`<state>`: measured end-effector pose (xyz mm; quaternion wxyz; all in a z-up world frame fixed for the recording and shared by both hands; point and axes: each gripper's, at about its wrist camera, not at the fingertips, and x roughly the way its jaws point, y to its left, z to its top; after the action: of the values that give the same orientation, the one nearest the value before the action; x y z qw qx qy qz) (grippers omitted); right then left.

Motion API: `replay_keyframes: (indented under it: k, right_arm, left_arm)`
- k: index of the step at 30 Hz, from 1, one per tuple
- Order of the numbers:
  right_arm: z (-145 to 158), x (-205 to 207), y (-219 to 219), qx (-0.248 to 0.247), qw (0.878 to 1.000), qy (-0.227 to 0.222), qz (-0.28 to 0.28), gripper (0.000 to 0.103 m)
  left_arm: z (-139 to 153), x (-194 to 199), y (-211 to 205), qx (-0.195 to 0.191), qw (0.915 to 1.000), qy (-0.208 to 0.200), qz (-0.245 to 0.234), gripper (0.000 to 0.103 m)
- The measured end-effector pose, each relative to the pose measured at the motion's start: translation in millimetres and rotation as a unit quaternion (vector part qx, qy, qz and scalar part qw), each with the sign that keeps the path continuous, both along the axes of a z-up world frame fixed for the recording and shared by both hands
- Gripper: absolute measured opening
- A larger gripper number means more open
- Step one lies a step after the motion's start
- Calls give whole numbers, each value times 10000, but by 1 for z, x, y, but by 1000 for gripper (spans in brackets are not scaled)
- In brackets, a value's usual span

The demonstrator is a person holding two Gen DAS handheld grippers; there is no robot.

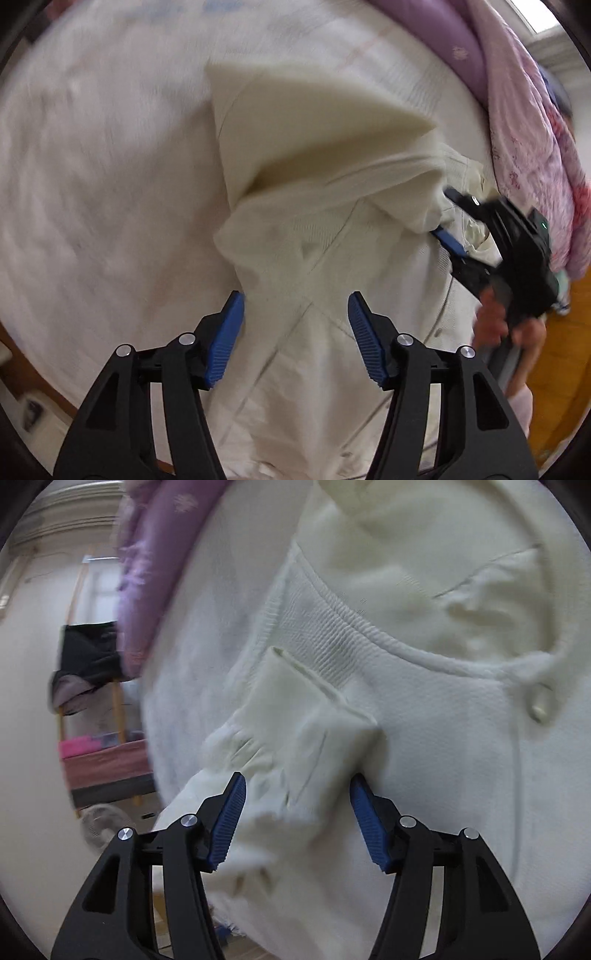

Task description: Fold large clothes

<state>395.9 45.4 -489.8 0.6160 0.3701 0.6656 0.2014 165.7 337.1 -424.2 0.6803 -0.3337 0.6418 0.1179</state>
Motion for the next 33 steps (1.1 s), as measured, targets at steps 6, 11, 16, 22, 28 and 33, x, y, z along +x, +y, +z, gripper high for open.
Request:
replay_keyframes:
  k: [6, 11, 16, 22, 28, 33]
  right_arm:
    - [11, 6, -7, -338, 9962, -479, -637, 7]
    - [86, -18, -39, -877, 9779, -1605, -1014, 7]
    - [126, -60, -96, -1123, 9649, -1964, -1334, 7]
    - [114, -96, -148, -1456, 9635, -1664, -1508, 7]
    - [110, -112, -169, -1485, 9631, -1506, -1665, 7]
    - [111, -110, -175, -1413, 9629, -1549, -1698, 7]
  left_arm:
    - [-26, -3, 15, -919, 9936, -237, 609, 60]
    - [-42, -4, 33, -901, 9877, -176, 1268, 62]
    - [-64, -26, 43, -1679, 9615, -221, 2163, 74]
    - [-84, -23, 54, -2100, 9433, 36, 2572, 65]
    - [-66, -17, 34, -2038, 9483, 54, 2431, 65]
    - [-59, -30, 22, -2720, 9174, -450, 2871, 74]
